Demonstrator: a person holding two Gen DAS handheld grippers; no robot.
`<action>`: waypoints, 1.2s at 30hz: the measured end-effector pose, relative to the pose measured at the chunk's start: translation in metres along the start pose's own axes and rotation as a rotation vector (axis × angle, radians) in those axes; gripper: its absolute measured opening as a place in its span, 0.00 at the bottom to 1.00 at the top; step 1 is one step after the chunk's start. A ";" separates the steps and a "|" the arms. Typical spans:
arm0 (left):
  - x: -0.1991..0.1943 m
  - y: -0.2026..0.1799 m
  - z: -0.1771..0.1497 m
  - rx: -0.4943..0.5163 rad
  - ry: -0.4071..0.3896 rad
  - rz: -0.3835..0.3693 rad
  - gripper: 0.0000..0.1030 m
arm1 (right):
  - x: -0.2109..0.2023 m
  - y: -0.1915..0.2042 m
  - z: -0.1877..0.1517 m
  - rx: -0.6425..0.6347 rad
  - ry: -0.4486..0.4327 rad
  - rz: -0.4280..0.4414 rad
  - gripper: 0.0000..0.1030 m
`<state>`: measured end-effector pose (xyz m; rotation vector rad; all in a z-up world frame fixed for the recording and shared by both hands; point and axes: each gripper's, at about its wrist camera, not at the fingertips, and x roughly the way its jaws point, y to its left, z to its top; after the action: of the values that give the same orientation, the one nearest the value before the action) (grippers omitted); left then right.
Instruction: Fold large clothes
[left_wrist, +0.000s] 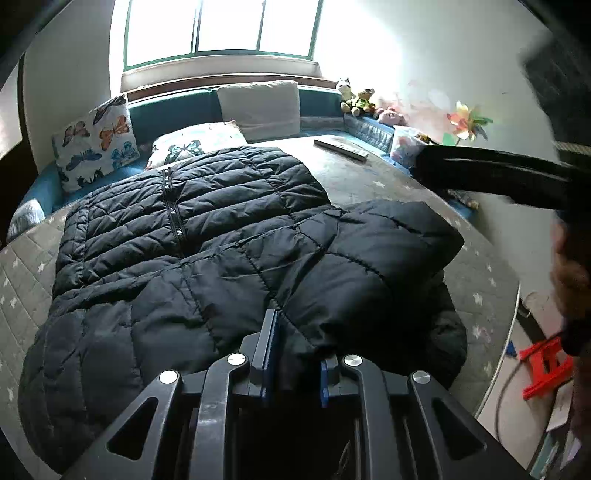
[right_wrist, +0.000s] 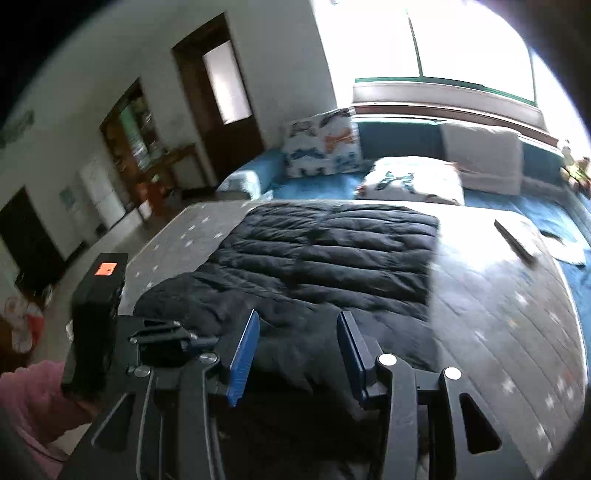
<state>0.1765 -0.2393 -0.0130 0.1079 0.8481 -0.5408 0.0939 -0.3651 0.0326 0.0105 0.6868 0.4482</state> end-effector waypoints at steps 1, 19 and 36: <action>-0.003 -0.002 -0.003 0.014 -0.001 0.016 0.28 | 0.014 0.006 0.002 -0.017 0.028 0.010 0.47; -0.097 0.125 -0.018 -0.108 -0.074 0.119 0.76 | 0.073 -0.012 -0.038 -0.037 0.296 -0.086 0.44; -0.012 0.206 -0.055 -0.124 0.056 0.187 0.51 | 0.108 -0.038 -0.042 -0.052 0.358 -0.147 0.44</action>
<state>0.2344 -0.0409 -0.0659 0.0877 0.9136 -0.3101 0.1568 -0.3615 -0.0720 -0.1720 1.0200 0.3283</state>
